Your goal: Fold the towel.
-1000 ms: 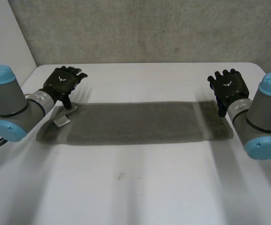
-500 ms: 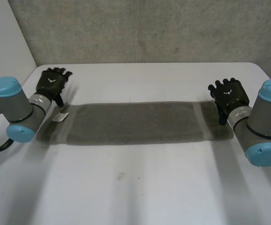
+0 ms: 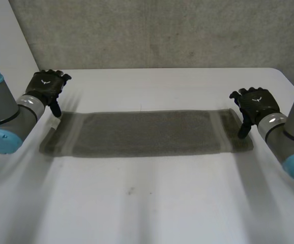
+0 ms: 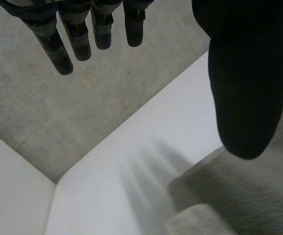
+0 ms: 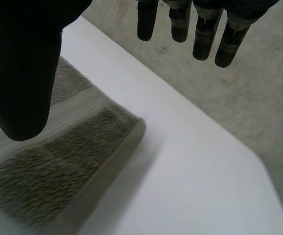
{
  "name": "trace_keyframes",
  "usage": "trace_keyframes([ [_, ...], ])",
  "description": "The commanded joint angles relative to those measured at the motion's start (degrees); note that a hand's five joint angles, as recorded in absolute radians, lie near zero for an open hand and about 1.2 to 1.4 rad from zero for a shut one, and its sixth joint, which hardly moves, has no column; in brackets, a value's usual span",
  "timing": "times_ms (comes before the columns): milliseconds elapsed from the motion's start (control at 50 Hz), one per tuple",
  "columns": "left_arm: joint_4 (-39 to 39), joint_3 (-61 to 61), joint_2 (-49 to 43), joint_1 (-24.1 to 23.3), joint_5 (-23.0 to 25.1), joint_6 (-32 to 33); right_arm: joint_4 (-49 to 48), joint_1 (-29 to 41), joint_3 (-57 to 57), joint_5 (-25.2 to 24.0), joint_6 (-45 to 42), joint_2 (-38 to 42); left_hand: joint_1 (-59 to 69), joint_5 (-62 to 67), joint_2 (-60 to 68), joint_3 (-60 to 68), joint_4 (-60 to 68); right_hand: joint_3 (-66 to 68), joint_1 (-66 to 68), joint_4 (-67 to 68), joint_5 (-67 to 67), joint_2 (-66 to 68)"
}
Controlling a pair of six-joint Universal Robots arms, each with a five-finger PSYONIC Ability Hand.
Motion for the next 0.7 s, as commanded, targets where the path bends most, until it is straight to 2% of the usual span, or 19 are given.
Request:
trace_keyframes([
  [20,0.21,-14.18,12.71,-3.22,-1.32,-8.26,6.99,-3.31,1.06,-5.16,2.38,-1.38,1.76,0.85,1.90,1.85,1.81,0.69,0.06,0.42,-3.28,0.68],
  [100,0.04,-18.69,15.98,-3.49,-4.05,-12.32,6.91,-4.63,3.16,-5.95,1.85,-1.56,1.76,0.85,1.90,1.85,1.81,4.19,3.56,3.92,0.23,4.19],
  [140,-0.14,-22.01,18.00,-4.36,-7.11,-16.08,6.90,-4.63,3.17,-5.95,1.85,-1.56,1.76,0.85,1.90,1.85,1.81,4.22,3.59,3.95,0.25,4.22],
  [240,-0.49,-26.85,19.67,-6.03,-10.54,-21.01,5.50,-5.68,3.78,-7.00,0.01,1.07,1.76,0.85,1.90,1.85,1.81,14.78,14.15,14.51,10.82,14.78],
  [420,0.30,-30.91,22.84,-7.09,-11.08,-21.99,1.02,-6.21,3.96,-8.85,-1.49,5.56,1.26,0.35,1.39,1.35,1.31,32.29,31.66,32.02,28.32,32.28],
  [700,0.91,-31.61,22.40,-7.18,-11.08,-22.08,-3.91,-6.65,4.22,-8.94,-1.40,7.23,0.75,-0.16,0.89,0.84,0.80,46.44,45.81,46.17,42.47,46.44],
])
